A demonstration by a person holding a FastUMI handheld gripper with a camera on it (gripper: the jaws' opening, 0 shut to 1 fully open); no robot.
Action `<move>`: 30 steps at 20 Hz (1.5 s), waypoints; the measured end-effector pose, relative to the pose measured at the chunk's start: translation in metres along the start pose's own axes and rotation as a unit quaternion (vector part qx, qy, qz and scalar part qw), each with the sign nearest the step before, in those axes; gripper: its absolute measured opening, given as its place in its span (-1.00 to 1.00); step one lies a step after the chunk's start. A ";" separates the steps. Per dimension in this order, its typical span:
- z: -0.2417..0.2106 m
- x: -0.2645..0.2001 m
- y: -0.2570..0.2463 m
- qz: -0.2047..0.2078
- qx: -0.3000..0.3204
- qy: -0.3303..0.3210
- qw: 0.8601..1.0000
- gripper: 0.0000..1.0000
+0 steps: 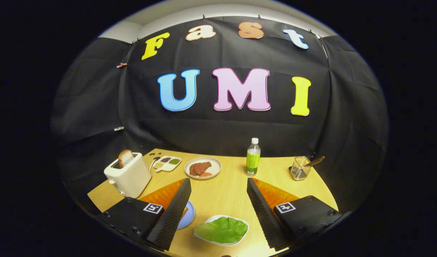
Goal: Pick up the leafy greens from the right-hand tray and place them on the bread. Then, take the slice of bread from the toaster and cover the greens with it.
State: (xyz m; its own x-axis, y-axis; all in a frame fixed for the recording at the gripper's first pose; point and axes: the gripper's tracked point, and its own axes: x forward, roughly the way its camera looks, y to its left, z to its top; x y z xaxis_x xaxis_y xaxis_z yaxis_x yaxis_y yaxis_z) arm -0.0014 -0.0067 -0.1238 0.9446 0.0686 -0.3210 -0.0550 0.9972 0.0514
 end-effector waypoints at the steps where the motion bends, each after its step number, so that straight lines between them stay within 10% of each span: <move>1: -0.011 0.002 -0.001 0.006 -0.004 0.013 1.000 0.96; 17: -0.200 0.037 -0.013 0.142 -0.111 0.223 0.958 0.96; 30: -0.249 0.054 -0.012 0.220 -0.161 0.291 0.917 0.95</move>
State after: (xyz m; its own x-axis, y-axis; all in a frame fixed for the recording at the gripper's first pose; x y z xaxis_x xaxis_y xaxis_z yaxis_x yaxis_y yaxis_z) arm -0.0303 -0.0071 -0.3775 0.4805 0.3778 -0.7914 -0.5709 0.8198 0.0448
